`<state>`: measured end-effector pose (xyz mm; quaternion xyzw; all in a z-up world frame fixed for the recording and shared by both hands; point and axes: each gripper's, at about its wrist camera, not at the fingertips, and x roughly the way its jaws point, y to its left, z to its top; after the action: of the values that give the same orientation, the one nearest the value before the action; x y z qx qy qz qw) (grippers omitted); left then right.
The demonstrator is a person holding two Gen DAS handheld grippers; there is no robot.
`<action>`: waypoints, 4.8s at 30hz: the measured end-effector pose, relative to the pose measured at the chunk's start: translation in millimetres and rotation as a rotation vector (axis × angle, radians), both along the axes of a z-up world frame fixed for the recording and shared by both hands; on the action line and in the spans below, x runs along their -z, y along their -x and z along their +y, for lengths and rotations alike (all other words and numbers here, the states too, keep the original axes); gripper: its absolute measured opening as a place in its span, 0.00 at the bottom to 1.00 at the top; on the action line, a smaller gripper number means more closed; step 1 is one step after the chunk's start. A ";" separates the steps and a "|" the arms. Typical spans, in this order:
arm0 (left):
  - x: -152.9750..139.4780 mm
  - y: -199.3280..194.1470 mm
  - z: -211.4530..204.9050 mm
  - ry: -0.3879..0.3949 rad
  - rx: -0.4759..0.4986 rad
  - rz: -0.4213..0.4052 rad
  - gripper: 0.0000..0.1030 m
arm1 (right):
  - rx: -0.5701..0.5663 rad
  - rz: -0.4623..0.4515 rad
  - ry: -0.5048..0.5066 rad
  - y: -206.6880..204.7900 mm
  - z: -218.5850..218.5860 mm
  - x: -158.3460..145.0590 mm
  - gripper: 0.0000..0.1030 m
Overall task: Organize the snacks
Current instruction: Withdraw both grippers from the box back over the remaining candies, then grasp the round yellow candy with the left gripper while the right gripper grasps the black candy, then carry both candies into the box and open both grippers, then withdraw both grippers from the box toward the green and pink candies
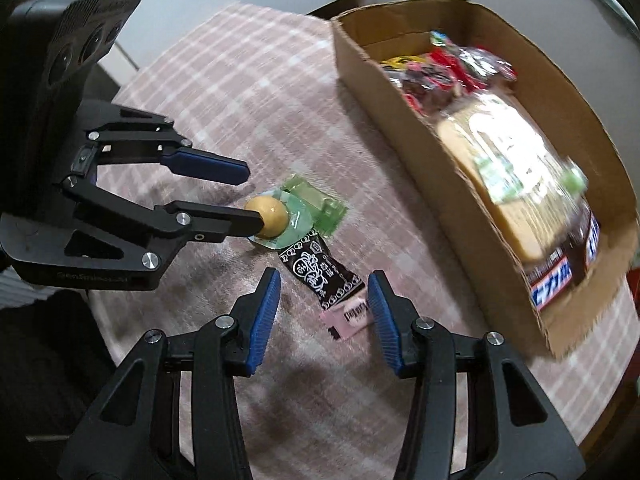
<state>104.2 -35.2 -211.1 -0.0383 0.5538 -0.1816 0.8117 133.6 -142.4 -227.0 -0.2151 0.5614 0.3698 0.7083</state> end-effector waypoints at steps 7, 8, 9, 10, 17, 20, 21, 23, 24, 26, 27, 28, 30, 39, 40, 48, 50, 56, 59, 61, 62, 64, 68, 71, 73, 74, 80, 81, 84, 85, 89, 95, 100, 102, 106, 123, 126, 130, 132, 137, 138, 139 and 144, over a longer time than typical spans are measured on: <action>7.3 -0.9 0.2 0.015 -0.029 -0.006 0.34 | -0.079 -0.014 0.016 -2.5 11.8 10.7 0.47; 7.2 -0.9 -0.3 0.011 -0.030 -0.011 0.34 | -0.079 -0.016 0.018 -3.1 12.6 11.9 0.46; 7.4 -0.7 -0.3 0.013 -0.033 -0.013 0.34 | -0.077 -0.016 0.017 -4.6 12.7 13.6 0.45; 7.3 -0.9 0.5 0.017 -0.039 -0.014 0.34 | -0.076 -0.010 0.014 -5.9 12.3 15.3 0.40; 7.0 2.1 -3.8 -0.018 -0.025 -0.042 0.31 | -0.096 -0.007 0.021 0.3 13.3 18.7 0.35; 6.5 3.7 -2.0 -0.018 -0.032 -0.044 0.31 | -0.117 -0.030 0.044 7.6 15.2 20.4 0.35; 7.1 3.4 -4.7 -0.021 -0.032 -0.045 0.31 | -0.115 -0.047 0.058 9.0 16.9 20.6 0.32; 7.0 5.4 -3.6 -0.027 -0.034 -0.048 0.31 | -0.094 -0.053 0.061 8.2 22.1 22.5 0.26; 6.9 5.9 -2.0 -0.025 -0.040 -0.048 0.31 | -0.078 -0.051 0.057 7.1 21.8 22.4 0.24; 7.5 5.4 1.8 -0.020 -0.051 -0.047 0.31 | -0.053 -0.047 0.045 4.7 21.8 23.5 0.24; 7.3 5.8 4.3 -0.019 -0.058 -0.047 0.30 | -0.037 -0.048 0.040 4.8 20.2 23.2 0.23; 6.6 6.2 4.5 -0.019 -0.066 -0.047 0.30 | -0.018 -0.048 0.033 5.0 18.6 22.9 0.23; 5.4 7.9 9.8 -0.013 -0.075 -0.046 0.30 | 0.019 -0.039 0.011 5.0 15.9 22.3 0.23; -3.5 15.3 19.3 -0.013 -0.081 -0.055 0.29 | 0.127 -0.038 -0.057 4.8 -3.1 11.5 0.23; -5.3 16.4 19.5 -0.016 -0.078 -0.058 0.29 | 0.134 -0.042 -0.060 5.4 -4.3 9.5 0.23; -27.5 17.5 18.0 -0.013 -0.063 -0.092 0.29 | 0.205 -0.079 -0.094 8.3 -19.7 -15.1 0.23; -34.9 13.9 13.9 -0.019 -0.058 -0.108 0.29 | 0.231 -0.093 -0.107 6.8 -26.2 -25.8 0.23; -55.2 0.7 16.7 -0.024 -0.065 -0.149 0.29 | 0.313 -0.134 -0.133 1.4 -41.8 -54.3 0.23; -64.1 -8.2 13.3 -0.022 -0.054 -0.167 0.29 | 0.354 -0.153 -0.151 -1.1 -53.3 -68.3 0.23; -68.9 -15.2 11.1 -0.022 -0.051 -0.179 0.29 | 0.382 -0.170 -0.154 -4.2 -60.4 -76.5 0.23; -70.0 -18.1 9.7 -0.020 -0.051 -0.182 0.29 | 0.394 -0.176 -0.156 -6.0 -63.7 -80.5 0.23; -74.1 -22.7 6.6 -0.016 -0.051 -0.193 0.29 | 0.418 -0.191 -0.159 -9.7 -71.2 -87.3 0.23; -82.7 -32.9 0.1 -0.012 -0.041 -0.216 0.29 | 0.458 -0.215 -0.162 -17.7 -82.6 -99.4 0.23; -86.9 -41.0 -4.0 -0.015 -0.031 -0.228 0.29 | 0.479 -0.229 -0.164 -25.6 -87.1 -104.0 0.23; -89.8 -46.9 -7.6 -0.018 -0.021 -0.237 0.29 | 0.496 -0.235 -0.168 -31.2 -91.3 -106.8 0.23; -90.7 -50.0 -9.7 -0.020 -0.015 -0.240 0.29 | 0.503 -0.237 -0.169 -34.0 -92.7 -107.6 0.23; -95.9 -68.8 -19.8 -0.032 0.007 -0.265 0.29 | 0.544 -0.250 -0.170 -51.0 -100.1 -110.9 0.23; -96.6 -72.0 -21.1 -0.031 0.009 -0.268 0.29 | 0.547 -0.251 -0.169 -54.3 -100.5 -111.1 0.23; -97.1 -81.9 -24.4 -0.033 0.012 -0.275 0.29 | 0.555 -0.254 -0.166 -63.6 -100.5 -111.7 0.23; -97.1 -84.4 -25.1 -0.034 0.013 -0.276 0.29 | 0.555 -0.255 -0.166 -67.1 -100.1 -111.6 0.23; -93.8 -95.7 -27.2 -0.036 0.016 -0.272 0.29 | 0.558 -0.254 -0.156 -78.3 -97.9 -108.2 0.23; -80.9 -115.6 -23.7 -0.043 -0.013 -0.237 0.29 | 0.574 -0.236 -0.133 -95.8 -97.5 -94.1 0.23; -74.7 -120.3 -24.2 -0.059 -0.017 -0.222 0.29 | 0.597 -0.214 -0.119 -104.7 -100.3 -82.0 0.23; -74.7 -119.5 -26.5 -0.065 -0.012 -0.223 0.29 | 0.603 -0.208 -0.116 -105.8 -101.7 -79.3 0.23; -74.5 -119.8 -28.8 -0.078 -0.008 -0.226 0.31 | 0.607 -0.199 -0.112 -106.4 -103.5 -77.8 0.23; -83.4 -111.6 -23.7 -0.088 -0.029 -0.237 0.43 | 0.627 -0.225 -0.116 -92.7 -105.1 -90.5 0.56; -86.5 -105.3 -18.6 -0.085 -0.039 -0.243 0.43 | 0.630 -0.234 -0.117 -85.7 -104.6 -94.8 0.56; -91.1 -93.4 -6.8 -0.073 -0.054 -0.246 0.43 | 0.636 -0.247 -0.126 -71.2 -103.2 -101.2 0.56; -90.8 -84.5 0.3 -0.069 -0.060 -0.243 0.43 | 0.641 -0.241 -0.138 -60.9 -103.5 -102.5 0.56; -83.7 -62.4 11.9 -0.054 -0.051 -0.216 0.43 | 0.649 -0.226 -0.149 -32.9 -103.8 -99.9 0.56; -81.9 -58.3 11.8 -0.051 -0.045 -0.210 0.43 | 0.653 -0.217 -0.152 -26.3 -103.5 -98.1 0.56; -79.2 -53.0 12.0 -0.045 -0.033 -0.202 0.43 | 0.658 -0.204 -0.159 -19.7 -103.3 -95.8 0.56; -63.4 -36.0 3.9 -0.063 0.042 -0.163 0.43 | 0.675 -0.137 -0.166 0.7 -100.3 -77.6 0.56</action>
<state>140.2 -31.3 -147.8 0.0139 0.4922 -0.1837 0.8507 132.9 -242.8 -149.4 0.0166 0.5200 0.1438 0.8418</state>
